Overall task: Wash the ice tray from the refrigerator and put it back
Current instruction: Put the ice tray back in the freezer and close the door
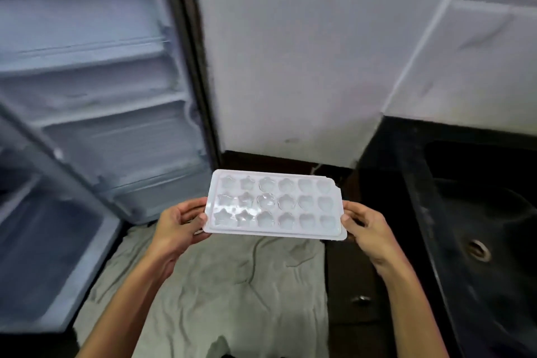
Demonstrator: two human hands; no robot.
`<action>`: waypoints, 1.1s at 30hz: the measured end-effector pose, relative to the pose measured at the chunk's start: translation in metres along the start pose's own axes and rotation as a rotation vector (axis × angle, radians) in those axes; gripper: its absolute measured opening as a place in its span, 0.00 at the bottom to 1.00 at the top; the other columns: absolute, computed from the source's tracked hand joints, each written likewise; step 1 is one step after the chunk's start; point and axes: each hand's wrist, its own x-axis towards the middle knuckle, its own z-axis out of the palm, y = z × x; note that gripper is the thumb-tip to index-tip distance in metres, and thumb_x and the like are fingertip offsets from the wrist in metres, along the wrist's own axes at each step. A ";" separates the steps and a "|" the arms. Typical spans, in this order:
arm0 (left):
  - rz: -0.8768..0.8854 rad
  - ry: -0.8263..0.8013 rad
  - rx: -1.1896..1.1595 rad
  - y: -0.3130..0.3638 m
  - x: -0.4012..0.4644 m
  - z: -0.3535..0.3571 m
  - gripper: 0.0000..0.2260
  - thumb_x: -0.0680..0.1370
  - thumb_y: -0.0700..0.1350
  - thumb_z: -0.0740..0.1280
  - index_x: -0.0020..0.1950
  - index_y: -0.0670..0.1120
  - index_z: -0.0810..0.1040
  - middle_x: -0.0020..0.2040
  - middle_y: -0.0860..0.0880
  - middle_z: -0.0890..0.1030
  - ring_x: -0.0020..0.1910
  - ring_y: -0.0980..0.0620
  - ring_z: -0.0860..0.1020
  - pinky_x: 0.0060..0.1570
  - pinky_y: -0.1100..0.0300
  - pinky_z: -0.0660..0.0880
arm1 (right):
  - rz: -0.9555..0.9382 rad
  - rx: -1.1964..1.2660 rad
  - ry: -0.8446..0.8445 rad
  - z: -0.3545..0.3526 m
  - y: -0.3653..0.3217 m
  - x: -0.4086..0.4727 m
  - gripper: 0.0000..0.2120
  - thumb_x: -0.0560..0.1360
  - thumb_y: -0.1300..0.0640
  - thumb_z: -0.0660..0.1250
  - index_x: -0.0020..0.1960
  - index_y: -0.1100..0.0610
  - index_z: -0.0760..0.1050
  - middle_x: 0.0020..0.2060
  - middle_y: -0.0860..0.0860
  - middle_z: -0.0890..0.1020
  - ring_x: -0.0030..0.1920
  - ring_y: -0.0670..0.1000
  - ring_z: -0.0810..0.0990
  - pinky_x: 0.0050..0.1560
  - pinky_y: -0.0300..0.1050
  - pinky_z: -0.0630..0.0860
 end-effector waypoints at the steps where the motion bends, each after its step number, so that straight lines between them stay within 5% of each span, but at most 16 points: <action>1: 0.000 0.042 -0.024 -0.001 -0.003 -0.020 0.11 0.78 0.31 0.61 0.58 0.40 0.76 0.45 0.46 0.81 0.32 0.61 0.81 0.32 0.67 0.78 | -0.011 -0.015 -0.051 0.020 -0.007 0.005 0.12 0.78 0.67 0.62 0.55 0.53 0.76 0.45 0.43 0.80 0.45 0.39 0.78 0.45 0.33 0.76; 4: -0.009 0.169 -0.067 -0.008 -0.013 -0.072 0.11 0.78 0.31 0.61 0.56 0.41 0.77 0.43 0.48 0.83 0.33 0.60 0.81 0.31 0.68 0.78 | -0.029 -0.045 -0.193 0.073 -0.023 0.017 0.12 0.77 0.67 0.62 0.56 0.55 0.77 0.46 0.46 0.81 0.49 0.46 0.80 0.57 0.48 0.76; 8: -0.021 0.321 -0.118 -0.021 -0.030 -0.131 0.12 0.78 0.30 0.61 0.52 0.44 0.78 0.37 0.54 0.85 0.33 0.60 0.82 0.32 0.67 0.78 | -0.071 -0.075 -0.362 0.140 -0.037 0.023 0.13 0.78 0.66 0.63 0.52 0.49 0.77 0.50 0.49 0.82 0.55 0.51 0.80 0.62 0.54 0.74; 13: -0.054 0.510 -0.190 -0.035 -0.057 -0.184 0.13 0.77 0.31 0.62 0.60 0.40 0.77 0.49 0.44 0.82 0.42 0.51 0.80 0.32 0.67 0.78 | -0.088 -0.108 -0.543 0.213 -0.052 0.023 0.12 0.78 0.69 0.61 0.55 0.54 0.76 0.44 0.48 0.82 0.48 0.49 0.80 0.58 0.52 0.76; 18: -0.079 0.677 -0.271 -0.042 -0.080 -0.214 0.11 0.78 0.30 0.61 0.57 0.40 0.76 0.45 0.46 0.82 0.33 0.58 0.82 0.32 0.67 0.79 | -0.097 -0.190 -0.710 0.273 -0.067 0.027 0.12 0.78 0.67 0.61 0.56 0.55 0.76 0.45 0.50 0.82 0.44 0.48 0.81 0.47 0.45 0.79; 27: -0.111 0.975 -0.433 -0.048 -0.086 -0.247 0.11 0.78 0.31 0.62 0.57 0.41 0.77 0.48 0.45 0.82 0.43 0.50 0.81 0.37 0.63 0.81 | -0.127 -0.314 -0.970 0.388 -0.093 0.059 0.11 0.78 0.65 0.63 0.57 0.55 0.76 0.51 0.52 0.82 0.52 0.54 0.81 0.52 0.54 0.79; 31: -0.103 1.088 -0.484 -0.041 -0.071 -0.258 0.11 0.78 0.32 0.62 0.57 0.41 0.77 0.48 0.45 0.82 0.38 0.55 0.82 0.34 0.65 0.80 | -0.136 -0.333 -1.069 0.438 -0.112 0.079 0.11 0.78 0.65 0.63 0.50 0.50 0.75 0.49 0.49 0.81 0.48 0.52 0.80 0.44 0.47 0.79; 33: -0.095 1.135 -0.494 -0.033 -0.061 -0.262 0.11 0.78 0.31 0.62 0.57 0.41 0.77 0.46 0.46 0.82 0.35 0.58 0.82 0.32 0.66 0.79 | -0.170 -0.366 -1.103 0.458 -0.122 0.089 0.10 0.78 0.64 0.63 0.53 0.51 0.76 0.52 0.52 0.81 0.52 0.54 0.80 0.48 0.52 0.80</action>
